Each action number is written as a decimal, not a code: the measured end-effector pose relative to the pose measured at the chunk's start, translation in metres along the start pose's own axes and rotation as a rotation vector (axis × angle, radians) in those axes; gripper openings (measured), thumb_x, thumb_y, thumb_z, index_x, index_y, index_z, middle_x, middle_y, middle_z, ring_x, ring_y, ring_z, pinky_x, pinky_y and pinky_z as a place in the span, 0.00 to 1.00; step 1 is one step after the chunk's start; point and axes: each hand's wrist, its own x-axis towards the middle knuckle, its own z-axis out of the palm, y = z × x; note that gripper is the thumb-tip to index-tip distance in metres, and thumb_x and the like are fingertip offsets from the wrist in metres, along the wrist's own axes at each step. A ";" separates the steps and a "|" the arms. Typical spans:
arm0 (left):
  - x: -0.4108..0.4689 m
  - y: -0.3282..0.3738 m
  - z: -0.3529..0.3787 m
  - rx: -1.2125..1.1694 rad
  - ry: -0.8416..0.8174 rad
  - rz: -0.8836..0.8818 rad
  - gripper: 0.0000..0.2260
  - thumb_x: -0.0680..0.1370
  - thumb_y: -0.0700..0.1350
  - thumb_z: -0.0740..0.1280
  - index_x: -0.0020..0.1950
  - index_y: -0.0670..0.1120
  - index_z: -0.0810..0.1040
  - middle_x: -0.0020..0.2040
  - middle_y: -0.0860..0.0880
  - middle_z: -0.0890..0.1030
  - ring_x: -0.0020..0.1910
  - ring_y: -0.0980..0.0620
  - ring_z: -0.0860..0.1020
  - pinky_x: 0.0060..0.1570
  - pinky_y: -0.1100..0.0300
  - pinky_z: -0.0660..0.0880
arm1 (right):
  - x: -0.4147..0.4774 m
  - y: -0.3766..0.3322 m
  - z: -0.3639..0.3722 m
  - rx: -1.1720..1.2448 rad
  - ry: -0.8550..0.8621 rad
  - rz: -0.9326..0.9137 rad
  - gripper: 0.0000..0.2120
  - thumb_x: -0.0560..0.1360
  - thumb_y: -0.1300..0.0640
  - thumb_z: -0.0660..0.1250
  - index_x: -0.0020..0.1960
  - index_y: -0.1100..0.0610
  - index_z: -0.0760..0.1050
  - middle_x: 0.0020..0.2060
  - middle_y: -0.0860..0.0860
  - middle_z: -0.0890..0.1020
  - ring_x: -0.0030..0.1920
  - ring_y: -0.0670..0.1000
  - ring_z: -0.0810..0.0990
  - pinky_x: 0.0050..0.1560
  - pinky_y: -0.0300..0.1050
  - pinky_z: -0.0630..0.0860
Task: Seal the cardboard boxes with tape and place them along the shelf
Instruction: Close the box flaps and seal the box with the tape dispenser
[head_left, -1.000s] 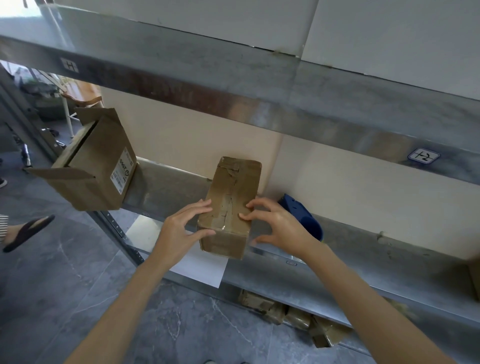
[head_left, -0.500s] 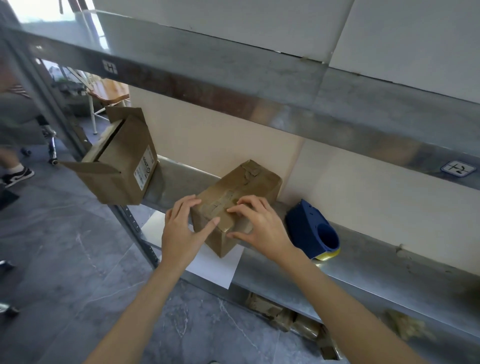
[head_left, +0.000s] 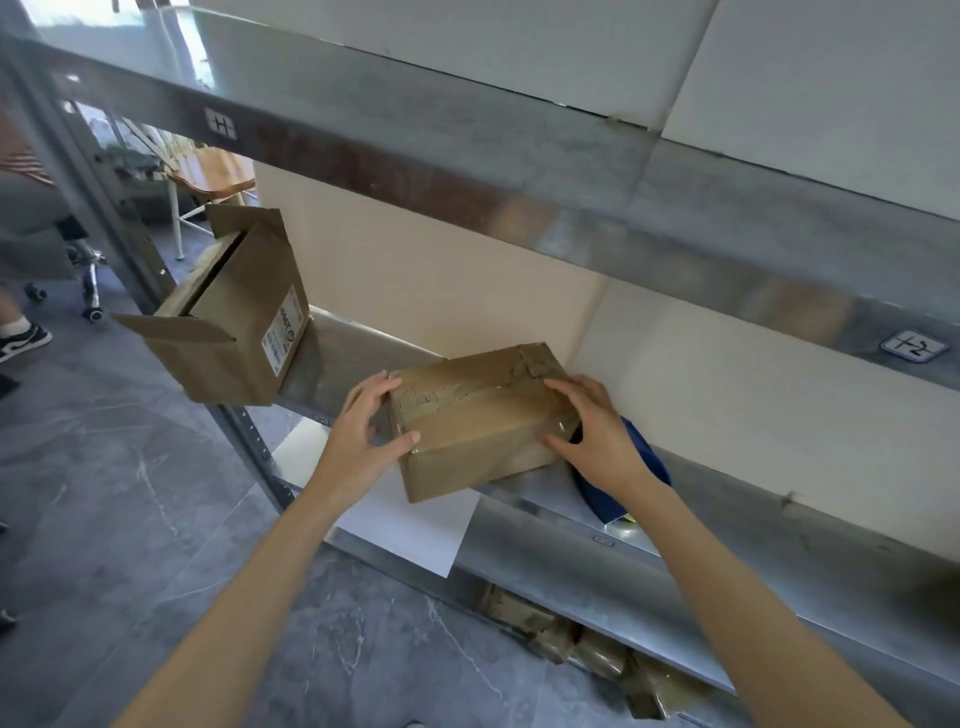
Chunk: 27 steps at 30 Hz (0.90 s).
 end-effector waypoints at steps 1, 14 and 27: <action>0.004 0.001 0.000 -0.029 0.002 -0.018 0.27 0.75 0.37 0.72 0.69 0.56 0.70 0.74 0.59 0.64 0.70 0.59 0.66 0.70 0.52 0.68 | -0.004 0.000 0.000 0.007 0.022 -0.001 0.29 0.73 0.56 0.74 0.71 0.50 0.69 0.69 0.52 0.65 0.69 0.51 0.67 0.67 0.37 0.65; 0.027 0.023 0.037 0.082 0.092 0.002 0.29 0.77 0.46 0.72 0.75 0.49 0.64 0.74 0.53 0.65 0.71 0.56 0.64 0.71 0.56 0.64 | -0.038 0.022 -0.004 0.164 0.128 -0.025 0.29 0.64 0.55 0.80 0.64 0.52 0.77 0.57 0.48 0.72 0.54 0.46 0.76 0.58 0.43 0.78; 0.046 0.030 0.050 0.366 0.138 0.071 0.25 0.70 0.50 0.73 0.65 0.53 0.70 0.66 0.57 0.69 0.60 0.56 0.72 0.55 0.51 0.75 | -0.011 0.003 0.000 -0.007 0.171 0.029 0.26 0.74 0.34 0.65 0.67 0.46 0.71 0.70 0.44 0.62 0.72 0.47 0.62 0.69 0.47 0.67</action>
